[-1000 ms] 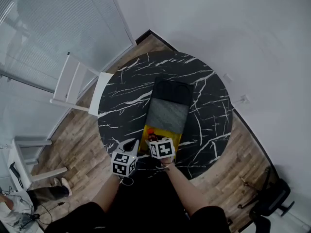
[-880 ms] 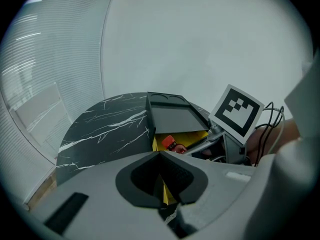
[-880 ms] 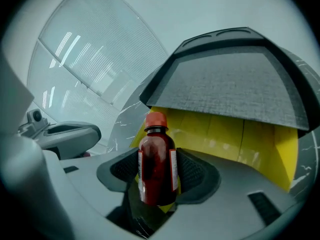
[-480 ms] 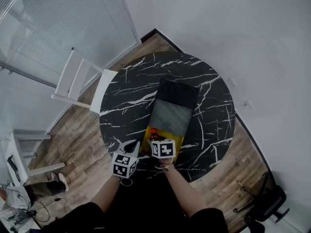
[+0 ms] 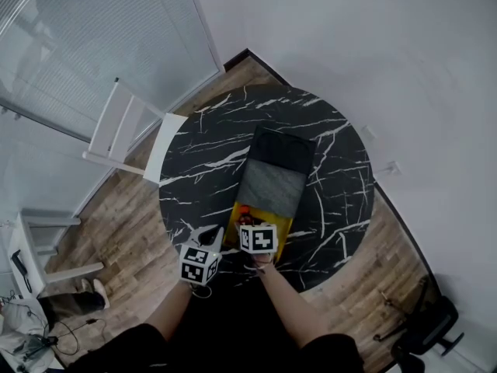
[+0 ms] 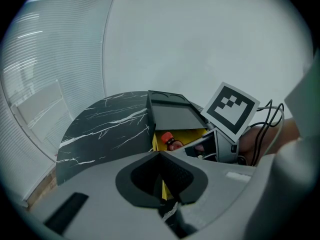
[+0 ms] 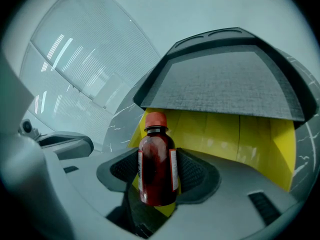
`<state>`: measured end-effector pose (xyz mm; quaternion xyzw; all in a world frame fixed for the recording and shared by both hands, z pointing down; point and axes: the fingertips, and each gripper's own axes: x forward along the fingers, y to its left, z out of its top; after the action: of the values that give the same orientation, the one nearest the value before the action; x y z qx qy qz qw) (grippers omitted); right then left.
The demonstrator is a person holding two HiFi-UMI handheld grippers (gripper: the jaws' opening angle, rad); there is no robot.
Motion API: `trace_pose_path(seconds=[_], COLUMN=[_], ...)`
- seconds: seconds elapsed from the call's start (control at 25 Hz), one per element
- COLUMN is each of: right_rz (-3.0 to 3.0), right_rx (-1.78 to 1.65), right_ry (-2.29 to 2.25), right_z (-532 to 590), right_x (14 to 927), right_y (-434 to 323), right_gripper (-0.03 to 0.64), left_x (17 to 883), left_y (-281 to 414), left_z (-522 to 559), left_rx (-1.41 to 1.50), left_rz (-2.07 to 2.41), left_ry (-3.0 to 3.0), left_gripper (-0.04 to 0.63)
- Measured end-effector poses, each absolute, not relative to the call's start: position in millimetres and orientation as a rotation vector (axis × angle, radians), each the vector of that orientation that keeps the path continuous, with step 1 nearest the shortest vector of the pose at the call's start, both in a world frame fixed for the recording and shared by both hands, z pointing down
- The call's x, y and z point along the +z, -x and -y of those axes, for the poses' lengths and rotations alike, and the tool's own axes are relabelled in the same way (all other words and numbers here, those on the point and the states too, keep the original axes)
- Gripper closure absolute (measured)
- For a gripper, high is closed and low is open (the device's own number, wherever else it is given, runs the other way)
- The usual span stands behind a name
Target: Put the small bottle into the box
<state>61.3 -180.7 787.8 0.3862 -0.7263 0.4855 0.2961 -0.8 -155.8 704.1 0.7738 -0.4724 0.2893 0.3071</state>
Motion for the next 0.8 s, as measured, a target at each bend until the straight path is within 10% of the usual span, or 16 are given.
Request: trace_pose_path(seconds=[0.8], right_rz=[2.015], right_rx=[1.227], right_ry=[-0.972], right_z=[178.5], right_x=[784.5], right_y=[-55.6], right_gripper=[0.364], left_x=[704.4], left_y=[1.3], left_z=[146.9], left_rx=[0.749], left_rz=[1.246], left_ry=[-2.022], left_gripper=[0.597])
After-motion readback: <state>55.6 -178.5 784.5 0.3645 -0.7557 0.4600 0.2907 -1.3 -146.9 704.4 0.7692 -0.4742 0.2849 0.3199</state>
